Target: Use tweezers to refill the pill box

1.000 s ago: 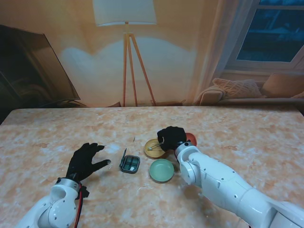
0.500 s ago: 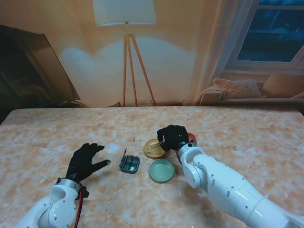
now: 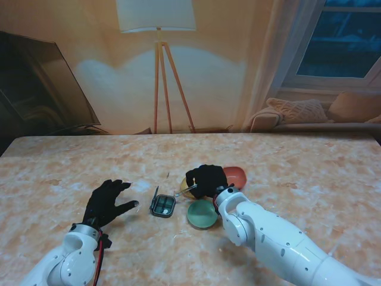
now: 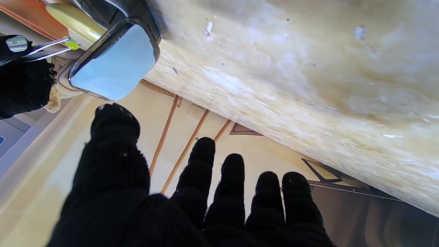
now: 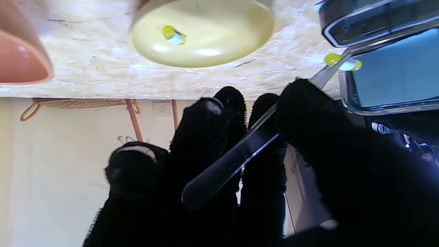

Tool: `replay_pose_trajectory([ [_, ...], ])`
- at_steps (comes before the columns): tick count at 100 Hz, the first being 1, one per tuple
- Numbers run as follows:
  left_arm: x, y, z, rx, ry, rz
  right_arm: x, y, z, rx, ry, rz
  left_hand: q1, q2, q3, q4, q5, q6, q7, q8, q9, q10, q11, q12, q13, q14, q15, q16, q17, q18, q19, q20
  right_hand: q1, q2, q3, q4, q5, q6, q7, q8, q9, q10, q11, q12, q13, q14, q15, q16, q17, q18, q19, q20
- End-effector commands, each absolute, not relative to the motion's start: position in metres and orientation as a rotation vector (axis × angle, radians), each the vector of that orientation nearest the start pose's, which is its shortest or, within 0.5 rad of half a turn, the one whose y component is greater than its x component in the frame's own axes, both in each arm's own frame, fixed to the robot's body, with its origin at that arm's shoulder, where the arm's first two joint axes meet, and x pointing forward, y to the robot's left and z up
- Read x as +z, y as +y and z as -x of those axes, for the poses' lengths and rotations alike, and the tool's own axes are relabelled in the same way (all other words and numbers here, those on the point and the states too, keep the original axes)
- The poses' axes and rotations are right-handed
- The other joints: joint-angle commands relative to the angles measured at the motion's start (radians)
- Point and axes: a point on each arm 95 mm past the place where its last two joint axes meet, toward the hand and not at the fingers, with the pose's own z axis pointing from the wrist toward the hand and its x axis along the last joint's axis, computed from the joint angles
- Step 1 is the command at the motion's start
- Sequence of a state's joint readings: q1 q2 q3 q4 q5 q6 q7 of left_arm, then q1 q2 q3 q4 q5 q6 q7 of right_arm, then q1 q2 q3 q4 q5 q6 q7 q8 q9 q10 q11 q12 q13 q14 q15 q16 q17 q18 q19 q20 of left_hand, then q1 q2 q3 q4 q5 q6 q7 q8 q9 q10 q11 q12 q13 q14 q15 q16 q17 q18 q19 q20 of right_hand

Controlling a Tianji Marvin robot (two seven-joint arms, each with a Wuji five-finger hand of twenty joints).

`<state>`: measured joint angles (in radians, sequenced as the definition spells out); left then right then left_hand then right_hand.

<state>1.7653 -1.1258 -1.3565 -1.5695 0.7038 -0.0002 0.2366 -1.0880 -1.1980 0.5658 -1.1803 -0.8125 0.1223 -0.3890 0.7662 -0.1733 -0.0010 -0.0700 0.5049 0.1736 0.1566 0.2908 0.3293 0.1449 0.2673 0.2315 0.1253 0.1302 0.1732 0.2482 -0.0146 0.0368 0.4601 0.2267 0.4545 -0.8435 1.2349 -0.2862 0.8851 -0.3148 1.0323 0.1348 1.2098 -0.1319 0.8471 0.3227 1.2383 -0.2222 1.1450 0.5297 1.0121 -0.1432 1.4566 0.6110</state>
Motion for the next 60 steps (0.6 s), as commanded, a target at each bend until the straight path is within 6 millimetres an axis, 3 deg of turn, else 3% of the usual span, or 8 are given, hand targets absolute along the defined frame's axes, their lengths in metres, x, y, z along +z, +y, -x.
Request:
replay_pose_trajectory([
  [1,-0.372,0.057,-0.351,-1.545,1.104,1.582,-0.359,0.143,-0.443,1.671,1.554,-0.979,0.007,0.028,-0.018,0.022,0.013,0.001,-0.016,-0.017,0.009,-0.013,0.002,0.008,-0.003,-0.021,0.009,0.004,-0.011,-0.035,-0.008,0.016,0.053,0.063,0.036,0.030,0.070,-0.101,0.106,0.030,0.033,0.094,0.020,-0.018,0.020,-0.083,0.022,0.016,0.024,-0.065,0.029,0.011],
  [60,-0.372,0.058,-0.348,-1.547,1.089,1.584,-0.377,0.154,-0.449,1.646,1.516,-1.074,0.010,0.033,-0.017,0.023,0.017,0.001,-0.014,-0.016,0.011,-0.012,0.003,0.009,-0.002,-0.022,0.009,0.005,-0.010,-0.038,-0.009,0.016,0.070,0.122,-0.025,0.036,0.026,-0.100,0.092,0.033,-0.011,0.080,0.003,-0.018,-0.032,-0.079,0.003,0.010,-0.024,-0.064,-0.005,0.001],
])
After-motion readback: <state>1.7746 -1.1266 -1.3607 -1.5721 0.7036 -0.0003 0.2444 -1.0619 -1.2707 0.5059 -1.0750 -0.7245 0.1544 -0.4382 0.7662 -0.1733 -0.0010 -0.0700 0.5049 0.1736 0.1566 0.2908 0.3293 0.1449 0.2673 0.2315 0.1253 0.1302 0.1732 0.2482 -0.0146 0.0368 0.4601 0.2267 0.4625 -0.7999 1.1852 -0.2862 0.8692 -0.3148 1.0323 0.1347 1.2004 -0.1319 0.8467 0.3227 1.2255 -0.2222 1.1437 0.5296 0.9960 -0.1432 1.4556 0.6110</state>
